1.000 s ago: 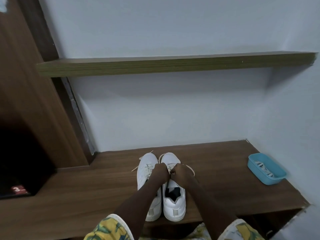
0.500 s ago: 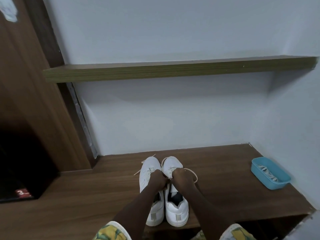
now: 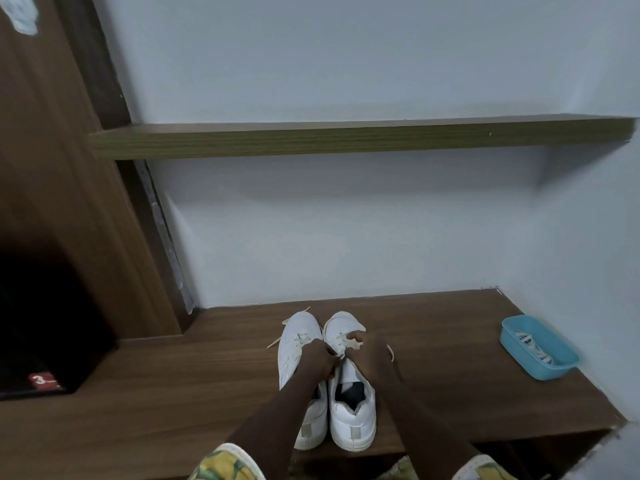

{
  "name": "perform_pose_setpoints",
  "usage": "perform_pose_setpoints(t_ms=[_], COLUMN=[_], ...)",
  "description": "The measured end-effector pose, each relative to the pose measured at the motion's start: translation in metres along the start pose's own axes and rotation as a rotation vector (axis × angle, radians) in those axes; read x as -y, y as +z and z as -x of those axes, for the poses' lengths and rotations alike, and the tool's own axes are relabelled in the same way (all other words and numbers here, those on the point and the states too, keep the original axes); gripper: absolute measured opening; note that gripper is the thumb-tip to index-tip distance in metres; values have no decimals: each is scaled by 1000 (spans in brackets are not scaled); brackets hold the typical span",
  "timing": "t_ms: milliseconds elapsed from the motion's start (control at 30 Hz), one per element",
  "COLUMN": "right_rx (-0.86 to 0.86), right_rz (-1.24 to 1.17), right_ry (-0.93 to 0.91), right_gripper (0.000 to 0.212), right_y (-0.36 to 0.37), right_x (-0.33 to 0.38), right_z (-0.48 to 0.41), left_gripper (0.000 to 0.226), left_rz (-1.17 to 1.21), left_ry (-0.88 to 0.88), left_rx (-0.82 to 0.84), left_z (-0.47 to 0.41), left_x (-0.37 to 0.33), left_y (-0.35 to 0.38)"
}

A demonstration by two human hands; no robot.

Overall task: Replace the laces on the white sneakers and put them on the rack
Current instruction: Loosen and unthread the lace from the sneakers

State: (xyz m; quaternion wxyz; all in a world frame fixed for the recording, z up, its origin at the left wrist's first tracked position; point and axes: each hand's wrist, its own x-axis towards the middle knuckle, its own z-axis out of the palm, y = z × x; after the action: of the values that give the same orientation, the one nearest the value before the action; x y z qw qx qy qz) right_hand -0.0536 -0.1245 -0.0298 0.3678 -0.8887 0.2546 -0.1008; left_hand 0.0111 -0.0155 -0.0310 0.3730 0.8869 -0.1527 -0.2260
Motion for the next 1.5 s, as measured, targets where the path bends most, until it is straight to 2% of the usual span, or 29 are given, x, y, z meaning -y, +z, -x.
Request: perform_pose_setpoints(t_ms=[67,167,200,267,367,500,567,700,767,933,1033,1133,1333,1500], right_rx=[35,-56,-59,-126,-134,-171,-167,-142,-103,9,12,-29,-102,-283], right_rz=[228,534,600,637,702,678,594,361,391,641,769,745,569,303], right_ry=[-121,-286,-293,-344,-386,-276,-142,131,113,-257,-303,-306,-113,224], right_gripper=[29,15,22,37,37,32,17,26,28,33,28,27,26,22], right_y=[2,-1,0,4,2,-11,-21,-26,-22,-4,5,6,-11,-36], right_x=[1,14,17,18,13,11,11,4,3,3,5,8,2,-8], right_z=[0,10,12,10,9,4,1,0,3,7,7,9,4,-2], left_gripper=[33,35,36,37,39,39,41,43,39,40,37,37,38,37], left_rz=[-29,-83,-105,-158,-205,-154,-149,-146,-147,-174,-185,-182,-126,-132], left_ry=[15,38,46,58,89,91,90,81,70,61,50,48,39,35], left_rx=[-6,-23,-27,-40,-55,-52,-49,-51,-54,-65,-65,-72,-70,-74], left_z=[1,2,2,2,5,7,7,9,11,15,18,20,21,21], left_x=[0,0,1,3,2,0,0,-2,-3,-4,-5,-8,-8,-10], left_y=[1,3,4,6,7,7,7,7,8,8,8,7,6,6])
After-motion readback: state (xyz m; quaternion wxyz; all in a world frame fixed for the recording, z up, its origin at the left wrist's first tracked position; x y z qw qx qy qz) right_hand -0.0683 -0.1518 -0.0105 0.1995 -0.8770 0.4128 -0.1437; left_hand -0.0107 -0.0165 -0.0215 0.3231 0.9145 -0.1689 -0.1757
